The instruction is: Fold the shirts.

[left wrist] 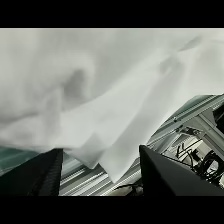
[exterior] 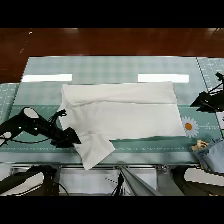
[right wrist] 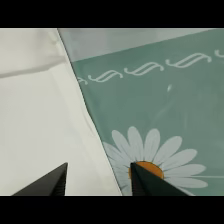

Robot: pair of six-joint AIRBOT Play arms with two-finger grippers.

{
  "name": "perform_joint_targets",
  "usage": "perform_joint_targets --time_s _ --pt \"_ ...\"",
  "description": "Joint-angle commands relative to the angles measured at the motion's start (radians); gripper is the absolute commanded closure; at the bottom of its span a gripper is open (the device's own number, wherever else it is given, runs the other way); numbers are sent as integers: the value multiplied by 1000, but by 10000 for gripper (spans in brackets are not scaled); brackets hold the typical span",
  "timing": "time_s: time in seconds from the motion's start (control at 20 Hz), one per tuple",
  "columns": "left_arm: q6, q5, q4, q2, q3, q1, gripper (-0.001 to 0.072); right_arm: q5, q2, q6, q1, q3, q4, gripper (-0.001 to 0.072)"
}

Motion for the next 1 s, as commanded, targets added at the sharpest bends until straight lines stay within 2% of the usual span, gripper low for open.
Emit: perform_joint_targets --time_s 0.0,0.1,0.3,0.5,0.7,0.75,0.8,0.85,0.9,0.95 --pt "-1 -55 2 -4 0 -11 144 -1 3 1 0 0 5 234" --pt "-5 -84 31 -1 2 -9 207 -1 3 1 0 0 5 233" --pt "-17 -110 35 1 0 7 199 -8 3 0 0 0 6 234" --pt "-51 1 15 0 -1 -10 199 -10 3 0 0 0 19 234" --pt "-68 79 -32 -28 -11 -97 202 -6 3 0 0 0 24 234" --pt "-83 98 -32 -37 -12 -118 245 -5 3 1 0 0 24 234" --pt "-84 107 -33 -43 -12 -132 463 -2 3 1 0 0 24 234" --pt "-84 106 -32 -43 -12 -134 646 -1 3 1 -1 0 22 234" --pt "-83 102 -32 -42 -11 -130 682 1 3 1 -1 0 12 234" --pt "-82 94 -32 -42 -11 -124 683 5 3 1 -1 -4 -14 234"
